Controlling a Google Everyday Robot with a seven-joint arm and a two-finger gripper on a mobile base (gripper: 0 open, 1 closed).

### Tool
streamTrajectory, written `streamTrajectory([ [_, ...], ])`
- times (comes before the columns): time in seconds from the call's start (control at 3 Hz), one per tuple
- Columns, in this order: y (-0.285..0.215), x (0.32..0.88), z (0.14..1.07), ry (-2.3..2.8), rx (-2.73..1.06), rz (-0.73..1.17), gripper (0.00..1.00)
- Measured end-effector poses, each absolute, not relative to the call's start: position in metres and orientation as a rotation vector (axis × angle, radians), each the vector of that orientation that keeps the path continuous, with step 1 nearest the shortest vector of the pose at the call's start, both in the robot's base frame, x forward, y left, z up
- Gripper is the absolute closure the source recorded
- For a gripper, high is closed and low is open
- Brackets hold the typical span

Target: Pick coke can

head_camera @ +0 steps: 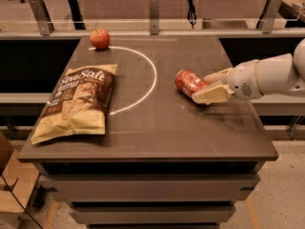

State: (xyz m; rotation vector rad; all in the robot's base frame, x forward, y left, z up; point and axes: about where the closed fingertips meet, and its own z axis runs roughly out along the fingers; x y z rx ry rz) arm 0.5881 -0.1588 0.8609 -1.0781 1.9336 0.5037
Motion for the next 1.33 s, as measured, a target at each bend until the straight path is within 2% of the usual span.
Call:
streamTrajectory([
  [0.33,-0.153,0.588,0.865,1.923,-1.102,0.493,0.88],
  [0.67,-0.146,0.589,0.872,1.907,-1.141,0.474,1.00],
  [1.33,-0.138,0.594,0.911,1.824,-1.183,0.450,1.00],
])
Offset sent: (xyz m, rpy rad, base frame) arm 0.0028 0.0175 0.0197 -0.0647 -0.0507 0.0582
